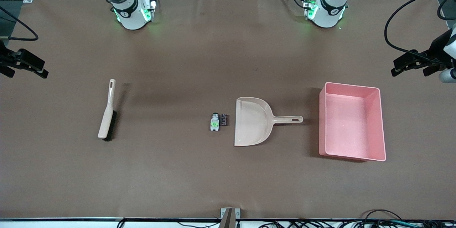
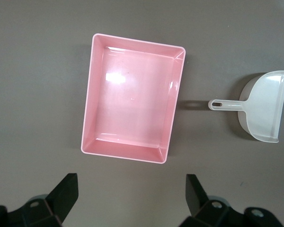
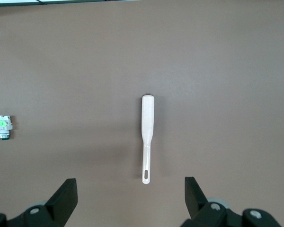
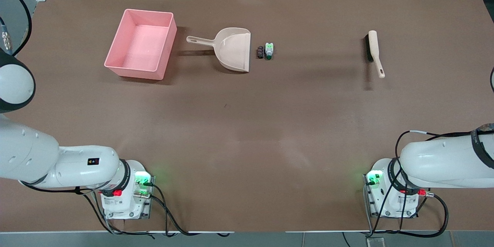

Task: Clean e-waste and dump in bin
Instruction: 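Reach the right gripper to the brush while the left gripper reaches the dustpan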

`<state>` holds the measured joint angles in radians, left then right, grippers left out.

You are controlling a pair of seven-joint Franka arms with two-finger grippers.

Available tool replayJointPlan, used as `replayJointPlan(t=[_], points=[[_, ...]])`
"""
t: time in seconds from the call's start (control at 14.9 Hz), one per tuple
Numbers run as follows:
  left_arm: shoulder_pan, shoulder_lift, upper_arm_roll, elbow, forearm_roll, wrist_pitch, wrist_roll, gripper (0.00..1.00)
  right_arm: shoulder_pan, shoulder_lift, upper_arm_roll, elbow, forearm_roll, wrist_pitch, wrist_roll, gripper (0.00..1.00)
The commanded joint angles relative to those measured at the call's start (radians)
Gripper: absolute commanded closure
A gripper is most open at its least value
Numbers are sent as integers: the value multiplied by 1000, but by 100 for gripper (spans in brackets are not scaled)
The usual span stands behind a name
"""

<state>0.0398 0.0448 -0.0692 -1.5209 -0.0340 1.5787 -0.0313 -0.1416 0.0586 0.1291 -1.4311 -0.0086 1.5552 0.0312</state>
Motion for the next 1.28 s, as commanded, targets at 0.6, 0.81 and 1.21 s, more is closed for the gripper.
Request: replayJointPlan(t=[0.6,0.81,1.21], points=[[5,13,-18,31,59,3,-2,0,-4,113,11,-17,10,-58,3,0],[-4,12,-32,18,55,-66,16,0,-9,127,11,-98,15,-6,3,0],[-32,148,-152,16,80,-19,271,0,-29,121,11,-418,16,323,3,0]])
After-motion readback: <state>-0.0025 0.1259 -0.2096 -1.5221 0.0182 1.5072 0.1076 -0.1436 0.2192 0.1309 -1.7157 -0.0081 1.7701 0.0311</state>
